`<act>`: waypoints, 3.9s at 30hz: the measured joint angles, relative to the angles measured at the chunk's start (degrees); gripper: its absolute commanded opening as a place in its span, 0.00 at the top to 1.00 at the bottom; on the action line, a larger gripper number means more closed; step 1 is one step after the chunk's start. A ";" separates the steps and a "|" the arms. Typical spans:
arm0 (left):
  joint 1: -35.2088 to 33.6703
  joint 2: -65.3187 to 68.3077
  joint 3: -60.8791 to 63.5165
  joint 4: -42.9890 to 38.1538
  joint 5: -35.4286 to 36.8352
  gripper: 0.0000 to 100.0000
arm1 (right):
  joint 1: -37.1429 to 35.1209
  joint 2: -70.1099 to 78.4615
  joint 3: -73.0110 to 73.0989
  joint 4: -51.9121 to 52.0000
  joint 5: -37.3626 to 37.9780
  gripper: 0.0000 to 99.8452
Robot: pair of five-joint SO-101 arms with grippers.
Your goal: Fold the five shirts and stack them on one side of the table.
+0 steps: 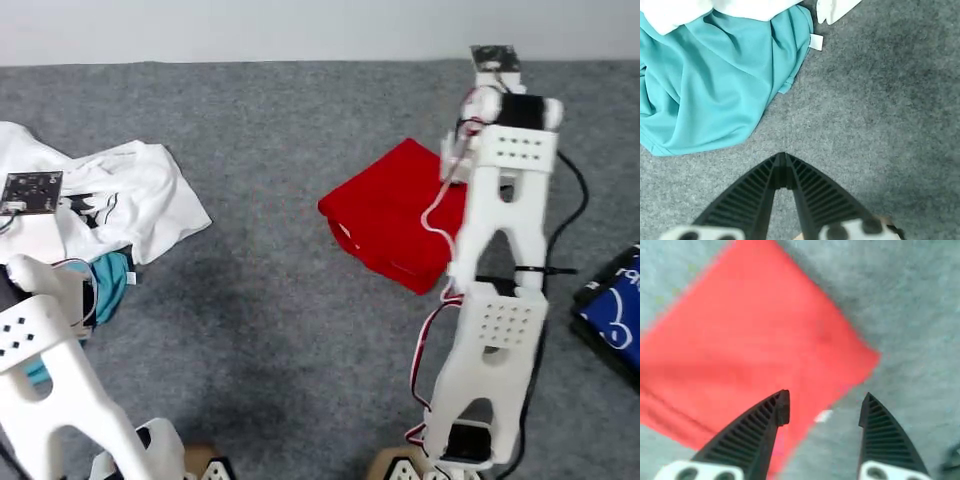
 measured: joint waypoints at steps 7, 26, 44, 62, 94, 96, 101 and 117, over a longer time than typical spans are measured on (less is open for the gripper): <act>0.00 0.00 0.00 0.00 0.00 1.00 | -4.48 0.88 0.00 -1.76 -24.18 0.69; 0.00 0.00 0.00 0.00 0.00 1.00 | -4.22 13.63 -0.09 -1.93 -35.87 0.59; 0.00 0.00 0.00 0.00 2.29 1.00 | -4.40 21.27 -1.05 -6.51 -35.78 0.84; 0.00 0.00 0.09 0.00 2.29 1.00 | 1.14 23.47 -15.21 0.09 -30.15 0.99; 0.00 0.00 0.18 0.00 2.29 1.00 | 29.54 -9.76 1.93 0.26 -8.35 0.99; 0.00 0.00 0.18 0.00 2.29 1.00 | 32.26 -9.76 1.93 0.26 -7.12 0.99; 0.00 0.00 0.18 0.00 2.29 1.00 | 36.57 -9.76 1.93 0.26 -4.66 0.99; 0.00 0.00 0.35 0.00 2.29 1.00 | 43.78 -9.76 1.93 0.26 -1.14 0.99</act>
